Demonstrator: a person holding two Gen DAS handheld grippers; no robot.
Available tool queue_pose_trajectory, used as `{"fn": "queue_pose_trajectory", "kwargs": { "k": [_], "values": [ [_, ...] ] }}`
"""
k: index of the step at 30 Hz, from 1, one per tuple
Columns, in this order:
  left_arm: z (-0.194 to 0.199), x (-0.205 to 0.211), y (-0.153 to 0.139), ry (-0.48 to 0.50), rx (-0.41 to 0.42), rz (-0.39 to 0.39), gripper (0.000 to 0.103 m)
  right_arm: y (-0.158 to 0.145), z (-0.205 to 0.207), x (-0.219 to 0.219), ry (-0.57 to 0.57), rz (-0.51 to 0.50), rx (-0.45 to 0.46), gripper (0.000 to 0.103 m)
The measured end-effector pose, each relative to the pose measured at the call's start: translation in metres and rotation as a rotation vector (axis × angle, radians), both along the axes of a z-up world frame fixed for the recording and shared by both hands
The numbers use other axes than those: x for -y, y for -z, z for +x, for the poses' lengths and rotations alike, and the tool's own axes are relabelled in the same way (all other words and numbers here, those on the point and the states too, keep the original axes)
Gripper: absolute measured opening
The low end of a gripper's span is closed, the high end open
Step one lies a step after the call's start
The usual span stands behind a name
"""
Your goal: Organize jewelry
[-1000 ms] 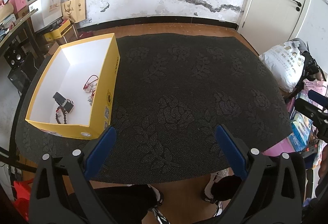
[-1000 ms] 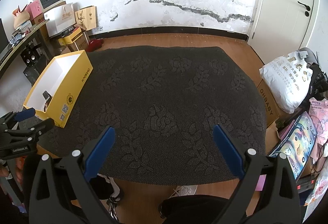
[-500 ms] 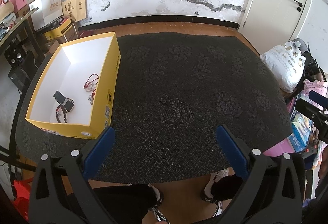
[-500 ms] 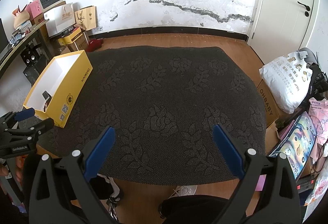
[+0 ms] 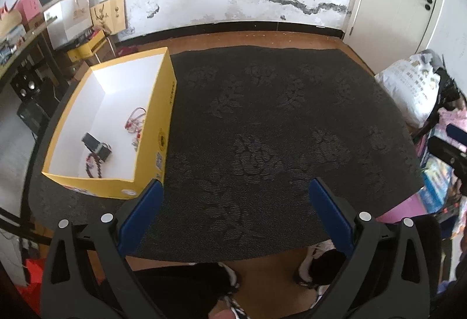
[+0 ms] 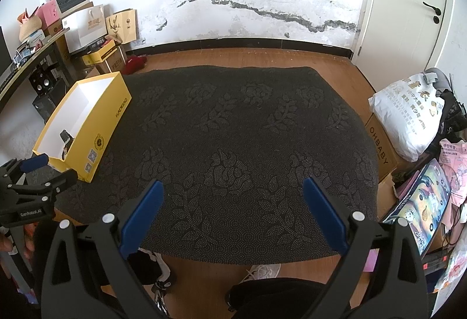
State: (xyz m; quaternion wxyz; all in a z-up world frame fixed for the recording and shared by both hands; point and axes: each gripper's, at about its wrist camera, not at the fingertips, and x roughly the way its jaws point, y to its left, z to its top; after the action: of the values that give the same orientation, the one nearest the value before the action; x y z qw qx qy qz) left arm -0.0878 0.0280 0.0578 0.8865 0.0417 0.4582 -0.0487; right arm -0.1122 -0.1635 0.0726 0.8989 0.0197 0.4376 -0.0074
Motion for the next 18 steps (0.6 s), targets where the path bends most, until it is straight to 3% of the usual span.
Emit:
{"fn": "queue_pose_trajectory", "kwargs": {
  "k": [3,8,18],
  "values": [
    [0.0,0.0012,0.0014,0.001,0.004,0.017,0.097,-0.0012,0.0004,-0.0009,-0.002,-0.001,0.001,0.093],
    [0.0033,-0.0036,0.0058,-0.018,-0.036,-0.042,0.097,-0.0002,-0.0005,-0.0016,-0.004,-0.003,0.002,0.093],
    [0.0032,-0.0045,0.0088,-0.02,-0.05,-0.058,0.097,-0.0001,-0.0003,-0.0014,-0.004,-0.002,0.002,0.093]
  ]
}}
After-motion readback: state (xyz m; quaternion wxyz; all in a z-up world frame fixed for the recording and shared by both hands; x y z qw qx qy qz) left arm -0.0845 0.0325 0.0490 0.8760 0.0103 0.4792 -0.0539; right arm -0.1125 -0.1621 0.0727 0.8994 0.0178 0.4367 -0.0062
